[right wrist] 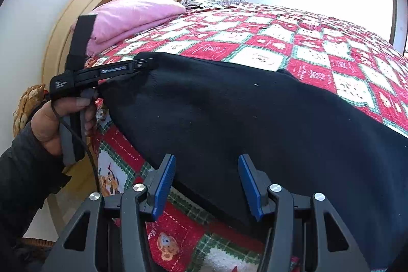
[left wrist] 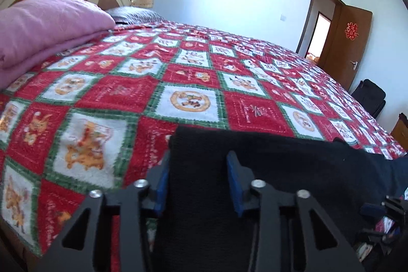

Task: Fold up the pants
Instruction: 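Open both tools and release the folded black pants on the quilt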

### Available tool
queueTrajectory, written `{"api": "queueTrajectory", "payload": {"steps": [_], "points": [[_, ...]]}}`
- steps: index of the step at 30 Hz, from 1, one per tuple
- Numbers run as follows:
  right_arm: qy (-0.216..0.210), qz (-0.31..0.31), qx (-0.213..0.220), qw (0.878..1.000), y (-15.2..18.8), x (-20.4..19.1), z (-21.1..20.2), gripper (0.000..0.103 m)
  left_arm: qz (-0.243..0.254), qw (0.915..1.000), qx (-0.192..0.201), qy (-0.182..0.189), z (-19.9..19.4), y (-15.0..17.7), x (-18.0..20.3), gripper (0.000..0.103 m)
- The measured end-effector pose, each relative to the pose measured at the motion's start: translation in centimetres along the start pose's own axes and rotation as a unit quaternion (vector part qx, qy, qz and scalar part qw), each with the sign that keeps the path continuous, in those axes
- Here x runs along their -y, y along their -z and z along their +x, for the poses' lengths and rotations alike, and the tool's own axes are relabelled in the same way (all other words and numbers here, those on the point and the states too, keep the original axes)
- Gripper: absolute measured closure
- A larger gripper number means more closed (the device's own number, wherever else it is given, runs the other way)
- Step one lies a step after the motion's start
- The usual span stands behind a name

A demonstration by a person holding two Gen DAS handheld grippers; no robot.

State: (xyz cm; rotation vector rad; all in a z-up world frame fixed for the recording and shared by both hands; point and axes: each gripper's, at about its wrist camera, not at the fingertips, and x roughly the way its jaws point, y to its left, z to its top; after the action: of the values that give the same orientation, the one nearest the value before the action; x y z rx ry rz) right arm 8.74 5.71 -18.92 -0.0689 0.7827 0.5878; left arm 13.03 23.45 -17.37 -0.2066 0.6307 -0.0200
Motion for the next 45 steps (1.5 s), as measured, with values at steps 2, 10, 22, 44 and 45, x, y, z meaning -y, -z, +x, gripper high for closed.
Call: {"api": "queueTrajectory", "payload": {"steps": [2, 10, 22, 44, 45], "points": [[0.004, -0.004, -0.008, 1.000, 0.2, 0.1, 0.3, 0.050, 0.007, 1.0000, 0.005, -0.002, 0.0, 0.4, -0.1, 0.064], [0.017, -0.075, -0.033, 0.996, 0.7, -1.5, 0.2, 0.042, 0.001, 0.9995, 0.019, -0.026, 0.5, 0.1, -0.9, 0.031], [0.096, 0.120, 0.056, 0.986, 0.0, 14.8, -12.4, 0.042, 0.039, 0.9770, 0.094, -0.188, -4.2, -1.0, 1.0, 0.003], [0.184, 0.412, 0.089, 0.888, 14.1, 44.9, -33.8, 0.042, 0.049, 0.9908, 0.023, -0.124, 1.4, -1.6, 6.7, 0.000], [0.180, 0.405, 0.086, 0.892, 14.2, 44.7, -33.8, 0.043, 0.057, 0.9894, 0.013, -0.133, 2.3, -1.4, 6.7, 0.000]]}}
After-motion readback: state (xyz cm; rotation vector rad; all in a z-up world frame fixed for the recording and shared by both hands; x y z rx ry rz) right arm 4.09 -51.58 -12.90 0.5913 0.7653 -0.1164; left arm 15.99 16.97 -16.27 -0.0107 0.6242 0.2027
